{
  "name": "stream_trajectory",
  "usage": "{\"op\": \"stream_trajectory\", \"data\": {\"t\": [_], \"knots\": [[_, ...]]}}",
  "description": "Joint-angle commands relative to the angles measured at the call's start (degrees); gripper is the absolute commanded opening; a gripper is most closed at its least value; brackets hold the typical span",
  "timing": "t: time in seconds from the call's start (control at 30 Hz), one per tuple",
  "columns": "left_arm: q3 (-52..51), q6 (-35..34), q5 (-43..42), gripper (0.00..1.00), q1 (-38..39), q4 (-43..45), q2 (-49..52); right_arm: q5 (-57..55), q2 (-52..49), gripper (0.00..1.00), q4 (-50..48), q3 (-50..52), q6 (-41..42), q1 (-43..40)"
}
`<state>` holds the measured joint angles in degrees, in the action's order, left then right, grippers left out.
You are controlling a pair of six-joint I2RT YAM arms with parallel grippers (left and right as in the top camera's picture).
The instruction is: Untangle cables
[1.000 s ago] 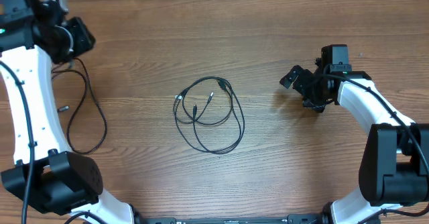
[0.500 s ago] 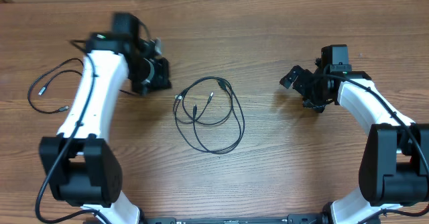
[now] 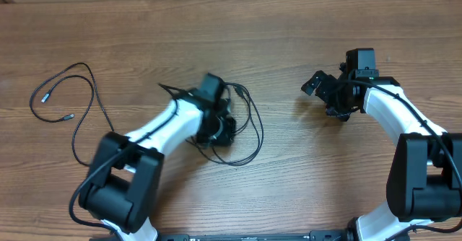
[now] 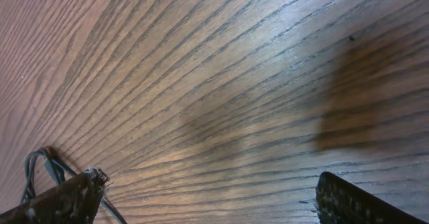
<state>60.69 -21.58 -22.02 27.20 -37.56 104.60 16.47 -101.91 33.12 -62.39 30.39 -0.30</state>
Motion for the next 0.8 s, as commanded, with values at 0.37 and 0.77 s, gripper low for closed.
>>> {"op": "stream_trajectory", "data": {"t": [0.37, 0.77], "knots": [[-2.34, -5.42, 1.25, 0.04, 6.12, 4.79, -0.13, -0.39, -0.11, 1.0, -0.04, 0.31, -0.26, -0.11], [-2.34, -5.22, 1.49, 0.04, 6.1, 4.61, -0.13, 0.02, -0.13, 1.0, -8.76, 0.31, 0.31, -0.11]]}}
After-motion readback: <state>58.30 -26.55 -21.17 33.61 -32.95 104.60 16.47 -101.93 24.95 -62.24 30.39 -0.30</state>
